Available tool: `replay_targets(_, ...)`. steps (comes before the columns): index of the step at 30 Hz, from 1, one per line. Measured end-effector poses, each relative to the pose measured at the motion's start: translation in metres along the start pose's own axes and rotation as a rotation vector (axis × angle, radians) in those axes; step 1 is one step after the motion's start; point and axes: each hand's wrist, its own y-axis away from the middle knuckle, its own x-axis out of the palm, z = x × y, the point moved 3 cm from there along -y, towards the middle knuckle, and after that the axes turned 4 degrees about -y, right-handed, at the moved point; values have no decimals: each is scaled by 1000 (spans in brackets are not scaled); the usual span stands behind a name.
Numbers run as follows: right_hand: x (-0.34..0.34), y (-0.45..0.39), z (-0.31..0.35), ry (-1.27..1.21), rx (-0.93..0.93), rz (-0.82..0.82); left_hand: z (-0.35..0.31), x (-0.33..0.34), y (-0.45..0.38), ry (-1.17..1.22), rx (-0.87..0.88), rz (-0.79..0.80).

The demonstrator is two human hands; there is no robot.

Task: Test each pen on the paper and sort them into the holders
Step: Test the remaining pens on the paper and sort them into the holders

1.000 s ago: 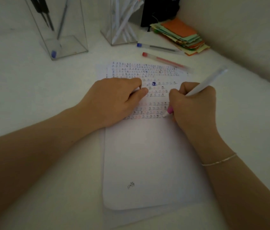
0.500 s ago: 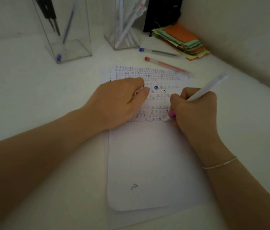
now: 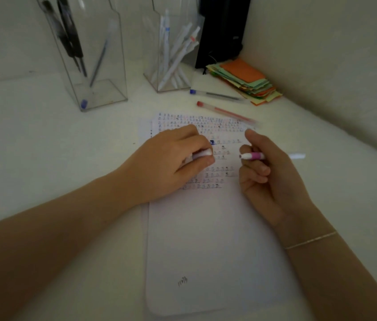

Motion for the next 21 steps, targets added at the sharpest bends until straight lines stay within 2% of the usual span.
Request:
replay_targets(4,1,-1,-1,187,-168,-2,0,0,-1,-69,18,-17)
replay_targets(6,2,-2,-3,187,-202,21,3,-1,-1,-88,-19,-53)
replay_targets(12,2,-1,-4,259,-261,74,3,-2,-3,-76,-19,-74)
replay_targets(21,2,0,-4,408,-263,43,3,1,-3,-131,54,-22)
